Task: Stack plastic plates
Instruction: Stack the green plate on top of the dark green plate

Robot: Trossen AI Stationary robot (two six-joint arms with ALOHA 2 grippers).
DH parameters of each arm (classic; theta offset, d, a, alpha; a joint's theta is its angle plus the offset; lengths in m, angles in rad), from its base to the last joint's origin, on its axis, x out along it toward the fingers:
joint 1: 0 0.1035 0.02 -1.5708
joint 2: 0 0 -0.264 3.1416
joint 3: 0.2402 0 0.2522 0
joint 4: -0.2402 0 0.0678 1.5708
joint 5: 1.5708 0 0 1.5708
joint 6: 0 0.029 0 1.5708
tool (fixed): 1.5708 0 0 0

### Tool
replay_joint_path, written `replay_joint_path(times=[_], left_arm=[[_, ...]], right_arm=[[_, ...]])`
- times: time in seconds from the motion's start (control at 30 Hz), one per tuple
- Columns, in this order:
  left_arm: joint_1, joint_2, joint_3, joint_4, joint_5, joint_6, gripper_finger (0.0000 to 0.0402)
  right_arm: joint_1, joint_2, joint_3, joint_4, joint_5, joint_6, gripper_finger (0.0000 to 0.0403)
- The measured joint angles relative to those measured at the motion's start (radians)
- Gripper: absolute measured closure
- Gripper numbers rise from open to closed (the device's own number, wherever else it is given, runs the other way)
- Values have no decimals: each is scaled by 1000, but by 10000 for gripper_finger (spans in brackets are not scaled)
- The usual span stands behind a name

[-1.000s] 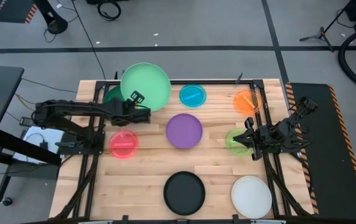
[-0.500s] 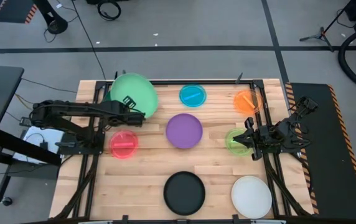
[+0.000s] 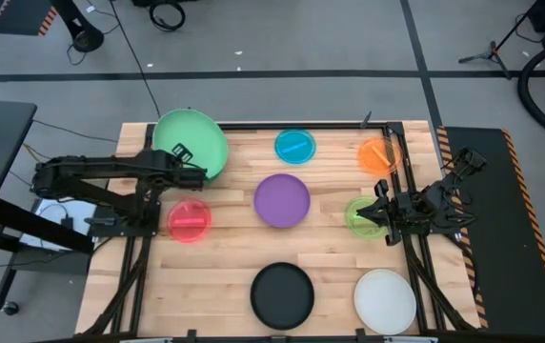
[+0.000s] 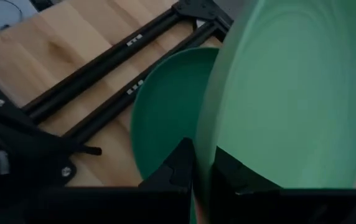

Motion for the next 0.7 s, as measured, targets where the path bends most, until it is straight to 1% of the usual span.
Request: replay_joint_path(times=[0.17,0.3,0.33,0.4,0.53,0.7], left_arm=[[28,-69,-140,103,-5,-4,373],[55,-78,-278,286,-10,3,373],[64,-75,-292,317,-18,13,372],[82,-56,-299,328,-44,7,372],[122,-52,-309,346,-44,8,372],[124,-52,-309,349,-37,18,372]], right_arm=[[0,0,0,-2,0,0,373],[0,0,0,1,0,0,373],[0,0,0,0,0,0,373],[0,1,0,3,0,0,373],[0,1,0,2,0,0,373],[0,1,0,1,0,0,373]])
